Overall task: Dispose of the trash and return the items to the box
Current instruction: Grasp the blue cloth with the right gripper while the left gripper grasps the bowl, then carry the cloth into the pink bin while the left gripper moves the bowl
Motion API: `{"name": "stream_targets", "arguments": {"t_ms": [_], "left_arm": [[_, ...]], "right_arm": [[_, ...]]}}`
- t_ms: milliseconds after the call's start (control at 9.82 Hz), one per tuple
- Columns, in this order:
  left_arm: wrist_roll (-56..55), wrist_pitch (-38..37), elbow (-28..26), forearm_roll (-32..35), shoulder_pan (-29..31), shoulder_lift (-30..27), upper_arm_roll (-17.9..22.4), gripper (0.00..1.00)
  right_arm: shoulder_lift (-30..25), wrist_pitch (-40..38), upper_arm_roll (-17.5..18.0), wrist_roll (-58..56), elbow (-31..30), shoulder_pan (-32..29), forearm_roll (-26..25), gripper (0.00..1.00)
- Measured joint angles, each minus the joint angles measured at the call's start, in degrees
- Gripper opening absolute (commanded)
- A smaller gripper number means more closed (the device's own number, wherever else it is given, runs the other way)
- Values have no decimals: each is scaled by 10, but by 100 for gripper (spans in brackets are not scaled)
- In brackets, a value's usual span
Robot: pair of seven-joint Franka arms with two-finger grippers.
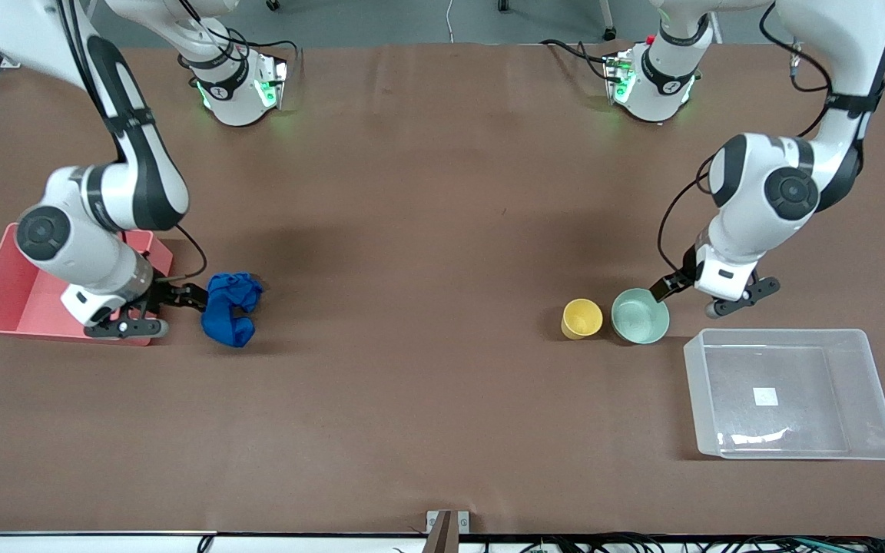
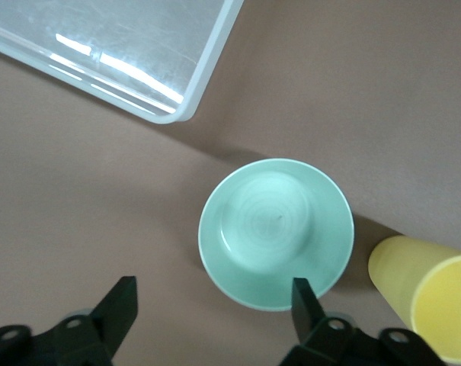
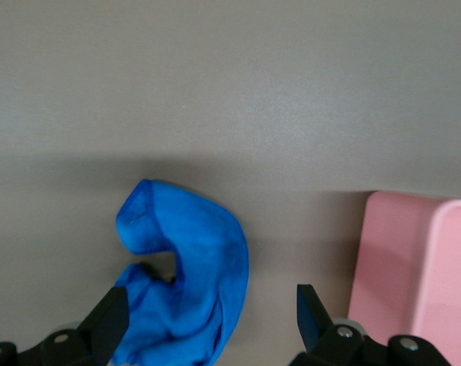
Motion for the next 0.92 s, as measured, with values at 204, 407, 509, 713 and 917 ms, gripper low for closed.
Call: {"name": "stream_targets", "arguments": {"t_ms": [204, 407, 509, 713, 917], "left_arm": [[0, 54, -2, 0, 4, 44, 1, 65], [0, 84, -2, 0, 11, 78, 1, 42], [0, 86, -1, 0, 13, 85, 1, 25], [0, 86, -1, 0, 13, 88, 1, 0], [0, 87, 4, 0, 13, 87, 1, 0]], "right_arm": [[34, 48, -1, 0, -7, -7, 0, 97], [53, 112, -1, 0, -37, -14, 0, 95], [60, 123, -1, 0, -45, -14, 0, 88], [69, 125, -1, 0, -46, -14, 0, 61], [74, 125, 0, 0, -46, -14, 0, 16]]}}
